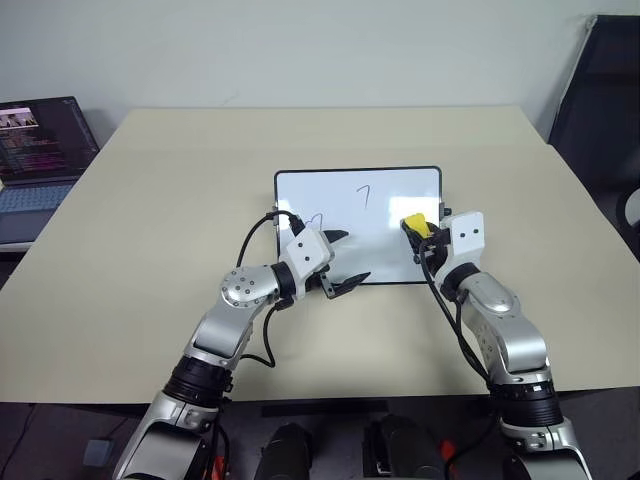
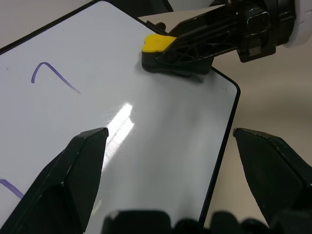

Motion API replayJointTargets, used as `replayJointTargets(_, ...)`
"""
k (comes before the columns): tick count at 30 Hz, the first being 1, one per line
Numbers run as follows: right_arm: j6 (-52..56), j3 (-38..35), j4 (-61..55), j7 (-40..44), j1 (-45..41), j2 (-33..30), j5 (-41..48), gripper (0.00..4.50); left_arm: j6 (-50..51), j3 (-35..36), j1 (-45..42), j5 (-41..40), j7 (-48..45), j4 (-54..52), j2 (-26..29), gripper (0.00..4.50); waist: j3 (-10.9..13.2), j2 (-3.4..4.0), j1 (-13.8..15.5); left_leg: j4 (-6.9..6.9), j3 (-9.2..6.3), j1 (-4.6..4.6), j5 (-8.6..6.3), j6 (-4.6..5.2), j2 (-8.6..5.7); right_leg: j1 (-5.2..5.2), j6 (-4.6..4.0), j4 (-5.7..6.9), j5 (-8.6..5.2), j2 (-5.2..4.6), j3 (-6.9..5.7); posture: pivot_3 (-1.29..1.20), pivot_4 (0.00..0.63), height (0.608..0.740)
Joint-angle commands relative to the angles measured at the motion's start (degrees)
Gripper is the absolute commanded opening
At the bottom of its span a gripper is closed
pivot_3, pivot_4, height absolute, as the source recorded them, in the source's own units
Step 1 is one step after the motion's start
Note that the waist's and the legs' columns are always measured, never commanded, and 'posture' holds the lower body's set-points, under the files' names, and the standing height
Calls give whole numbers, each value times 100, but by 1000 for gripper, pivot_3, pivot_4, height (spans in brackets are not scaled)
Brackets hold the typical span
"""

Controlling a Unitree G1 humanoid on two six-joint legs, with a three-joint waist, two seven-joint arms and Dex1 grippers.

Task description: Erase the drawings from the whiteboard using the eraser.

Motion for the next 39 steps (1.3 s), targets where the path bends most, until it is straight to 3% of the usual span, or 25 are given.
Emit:
replayJointTargets(1, 336, -90, -312, -27, 322, -170, -79, 1182, 6, 214, -96, -50, 60, -99, 43, 4500, -1, -2, 0, 1, 0, 2, 0, 0, 0, 0, 0, 5, 0, 0, 1, 0, 150, 740)
replayJointTargets(12, 880, 7, -1342, 240, 1468, -462, -5, 1182, 46, 220, 137, -42, 20, -286, 87, 4500, -2, -4, -22, 2, 6, 17, 5, 4, 2, 2, 0, 30, -1, 2, 8, 0, 150, 740)
replayJointTargets(27, -353, -107, -107, 227, -115, -163, -161, 1182, 11, 249, 2, -32, -24, -124, 95, 4500, 2, -10, -17, -8, 10, -3, 5, 4, 3, -15, -2, 6, -1, 5, 9, 0, 150, 740)
replayJointTargets(39, -19, 304, 61, 512, 234, -434, -439, 1182, 118, 300, 119, -50, 18, -330, 193, 4500, 2, -11, -16, -4, 9, 16, 5, 5, 4, -8, -2, 26, -1, 5, 9, 0, 150, 740)
